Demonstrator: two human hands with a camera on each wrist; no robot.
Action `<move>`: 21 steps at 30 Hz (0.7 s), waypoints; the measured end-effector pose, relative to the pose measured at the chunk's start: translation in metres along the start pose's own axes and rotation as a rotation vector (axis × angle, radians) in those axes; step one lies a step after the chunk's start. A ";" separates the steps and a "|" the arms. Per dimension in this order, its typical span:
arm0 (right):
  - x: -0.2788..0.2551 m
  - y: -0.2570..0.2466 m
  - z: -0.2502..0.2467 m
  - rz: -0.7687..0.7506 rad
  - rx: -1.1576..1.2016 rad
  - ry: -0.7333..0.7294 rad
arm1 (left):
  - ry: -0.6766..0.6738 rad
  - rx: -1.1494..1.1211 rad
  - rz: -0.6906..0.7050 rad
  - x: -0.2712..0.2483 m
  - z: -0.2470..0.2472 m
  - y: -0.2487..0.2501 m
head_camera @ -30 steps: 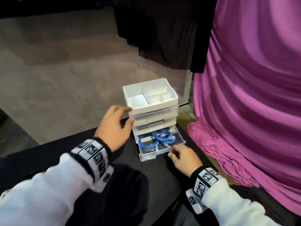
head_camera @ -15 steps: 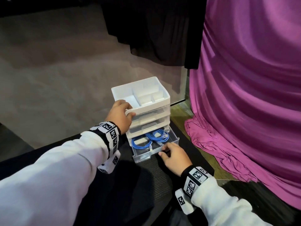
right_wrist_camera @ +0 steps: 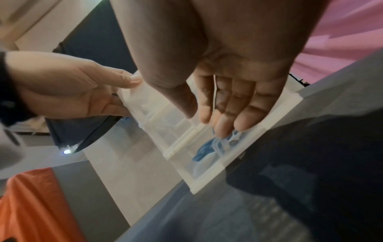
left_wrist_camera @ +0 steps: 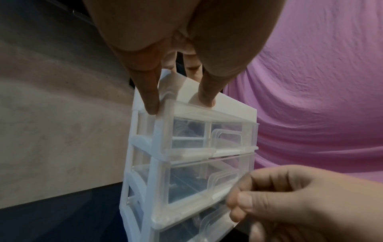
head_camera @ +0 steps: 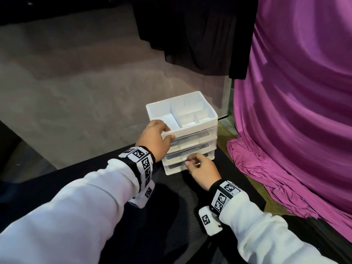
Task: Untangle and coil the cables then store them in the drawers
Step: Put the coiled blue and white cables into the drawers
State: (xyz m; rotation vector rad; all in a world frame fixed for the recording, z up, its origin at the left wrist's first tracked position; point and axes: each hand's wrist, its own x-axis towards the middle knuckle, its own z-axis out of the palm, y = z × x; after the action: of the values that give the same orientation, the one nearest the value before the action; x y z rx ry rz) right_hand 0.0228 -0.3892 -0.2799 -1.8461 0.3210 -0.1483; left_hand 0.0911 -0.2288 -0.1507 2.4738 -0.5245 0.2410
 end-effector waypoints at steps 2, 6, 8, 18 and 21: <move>-0.004 -0.007 0.009 0.071 0.191 -0.058 | 0.015 -0.006 0.007 -0.001 0.001 0.001; -0.010 -0.018 0.016 0.189 0.407 -0.165 | 0.016 -0.001 0.017 -0.002 0.001 0.001; -0.015 -0.014 0.012 0.184 0.350 -0.158 | 0.017 -0.001 0.010 -0.002 0.000 0.000; -0.085 0.006 -0.016 0.168 0.250 -0.152 | -0.153 -0.047 -0.033 -0.009 -0.001 -0.005; -0.093 0.011 -0.018 0.191 0.227 -0.124 | -0.098 -0.078 0.031 -0.037 -0.025 -0.015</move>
State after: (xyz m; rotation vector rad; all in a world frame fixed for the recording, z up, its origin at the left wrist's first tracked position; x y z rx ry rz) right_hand -0.0724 -0.3817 -0.2790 -1.5828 0.3759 0.0598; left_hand 0.0624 -0.1910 -0.1491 2.4119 -0.6021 0.1094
